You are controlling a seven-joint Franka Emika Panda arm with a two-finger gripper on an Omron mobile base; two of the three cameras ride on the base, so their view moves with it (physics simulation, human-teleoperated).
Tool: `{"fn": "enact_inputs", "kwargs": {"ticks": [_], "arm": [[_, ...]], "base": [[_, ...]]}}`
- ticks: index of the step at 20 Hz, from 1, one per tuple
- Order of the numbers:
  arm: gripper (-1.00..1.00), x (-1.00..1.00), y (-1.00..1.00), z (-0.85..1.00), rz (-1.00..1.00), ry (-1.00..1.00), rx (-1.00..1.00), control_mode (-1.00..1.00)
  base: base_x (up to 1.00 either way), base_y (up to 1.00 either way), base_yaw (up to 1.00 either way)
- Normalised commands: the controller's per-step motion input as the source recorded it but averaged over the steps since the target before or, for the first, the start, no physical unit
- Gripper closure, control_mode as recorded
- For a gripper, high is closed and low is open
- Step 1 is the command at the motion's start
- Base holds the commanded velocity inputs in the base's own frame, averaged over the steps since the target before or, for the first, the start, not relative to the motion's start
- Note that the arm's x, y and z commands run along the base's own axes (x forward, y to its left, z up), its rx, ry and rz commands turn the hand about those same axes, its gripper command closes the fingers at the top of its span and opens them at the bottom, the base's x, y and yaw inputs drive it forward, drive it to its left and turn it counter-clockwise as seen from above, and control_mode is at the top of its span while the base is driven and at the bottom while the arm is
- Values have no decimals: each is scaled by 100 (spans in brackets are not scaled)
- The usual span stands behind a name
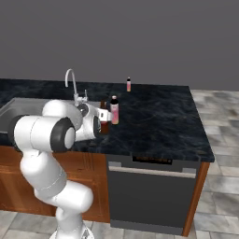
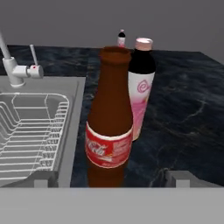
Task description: Place the large bottle from the dining counter next to the other large bottle outside the sink, and place the small bottle from the dining counter next to the other small bottle inside the sink.
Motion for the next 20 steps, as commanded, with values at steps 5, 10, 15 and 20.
{"fn": "enact_inputs", "kwargs": {"ticks": [5, 10, 15, 20], "arm": [[-100, -12, 0, 31, -1, -9, 0, -100], [-100, 0, -8, 81, -1, -1, 7, -100], [-100, 0, -11, 90, -2, 0, 20, -100], [-100, 0, -20, 61, 0, 1, 23, -100]], "base": [[0, 0, 0], [0, 0, 0], [0, 0, 0], [0, 0, 0]]}}
